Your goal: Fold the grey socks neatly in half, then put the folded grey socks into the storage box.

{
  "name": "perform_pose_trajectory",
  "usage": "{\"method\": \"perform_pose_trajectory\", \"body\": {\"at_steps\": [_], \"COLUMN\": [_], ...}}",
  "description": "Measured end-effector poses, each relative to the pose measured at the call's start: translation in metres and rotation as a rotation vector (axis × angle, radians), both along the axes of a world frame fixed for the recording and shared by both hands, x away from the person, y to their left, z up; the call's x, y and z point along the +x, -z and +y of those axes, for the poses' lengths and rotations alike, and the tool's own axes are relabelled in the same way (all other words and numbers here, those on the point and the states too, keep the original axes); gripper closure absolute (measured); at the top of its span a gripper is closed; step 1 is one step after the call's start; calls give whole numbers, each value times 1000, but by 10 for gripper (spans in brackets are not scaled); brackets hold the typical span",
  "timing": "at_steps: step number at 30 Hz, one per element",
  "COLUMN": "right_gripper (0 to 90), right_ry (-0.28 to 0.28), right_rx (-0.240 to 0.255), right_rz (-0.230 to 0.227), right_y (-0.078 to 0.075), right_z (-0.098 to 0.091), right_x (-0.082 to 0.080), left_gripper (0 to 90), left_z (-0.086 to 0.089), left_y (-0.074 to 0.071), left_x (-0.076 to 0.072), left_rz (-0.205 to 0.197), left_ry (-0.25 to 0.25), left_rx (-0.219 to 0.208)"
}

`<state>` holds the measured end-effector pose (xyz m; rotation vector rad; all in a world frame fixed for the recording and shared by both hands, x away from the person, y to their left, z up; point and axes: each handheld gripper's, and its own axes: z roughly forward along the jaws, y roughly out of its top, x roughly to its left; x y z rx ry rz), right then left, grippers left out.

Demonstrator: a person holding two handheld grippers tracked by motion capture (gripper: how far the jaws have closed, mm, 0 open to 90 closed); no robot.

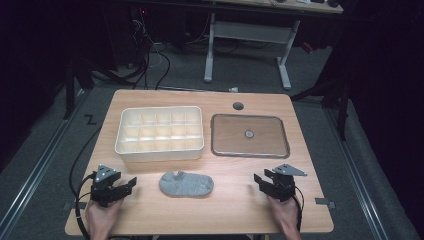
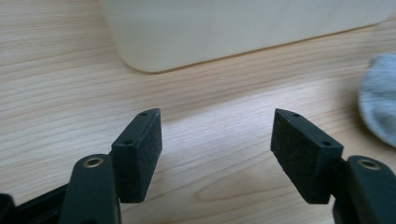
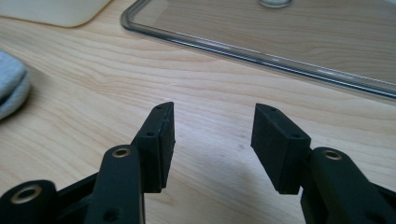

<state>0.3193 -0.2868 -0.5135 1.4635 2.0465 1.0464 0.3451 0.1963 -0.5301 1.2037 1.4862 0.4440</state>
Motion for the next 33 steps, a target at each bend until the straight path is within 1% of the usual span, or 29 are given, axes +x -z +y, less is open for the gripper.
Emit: {"method": "perform_pose_trajectory", "body": {"at_steps": [1, 2, 4, 7, 8, 11, 14, 15, 17, 18, 20, 21, 26, 31, 32, 33], "right_gripper": [503, 507, 508, 509, 510, 513, 518, 519, 521, 522, 524, 529, 543, 550, 551, 552], "right_ry": [-8, -16, -20, -41, -49, -58, -87, -92, -107, -114, -125, -133, -183, -229, -238, -249], "right_rx": [0, -4, -1, -3, 3, 8, -1, -1, -5, -3, 5, 7, 10, 20, 23, 30], "right_rz": [-2, -4, -1, 1, -1, 1, 6, 10, 8, 8, 12, 13, 11, 25, 26, 26], "right_y": [0, -1, -1, -2, -2, -2, -1, -1, -1, -1, -2, -2, -3, -3, -3, -4], "right_z": [1, 4, 7, 13, 16, 19, 26, 29, 32, 34, 39, 42, 58, 74, 76, 79], "right_x": [0, 0, -1, -1, -1, 0, 0, 0, 1, 1, 1, 1, 3, 4, 4, 4], "left_gripper": [341, 340, 340, 340, 339, 340, 340, 339, 339, 339, 340, 341, 349, 356, 359, 362], "left_z": [0, -6, -8, -14, -17, -21, -26, -28, -32, -35, -38, -40, -48, -55, -57, -59], "left_y": [0, -3, -5, -8, -10, -12, -12, -12, -13, -13, -13, -13, -11, -10, -11, -11], "left_x": [0, -2, -2, -4, -5, -6, -6, -6, -7, -7, -7, -8, -8, -9, -10, -9], "left_rz": [0, -2, -2, 7, 12, 13, 15, 20, 26, 29, 36, 40, 54, 71, 74, 75], "left_ry": [0, 18, 25, 50, 61, 76, 90, 90, 107, 113, 121, 130, 145, 156, 158, 163], "left_rx": [0, -4, -8, -19, -16, -16, -21, -31, -36, -33, -43, -33, -37, -56, -68, -71]}}
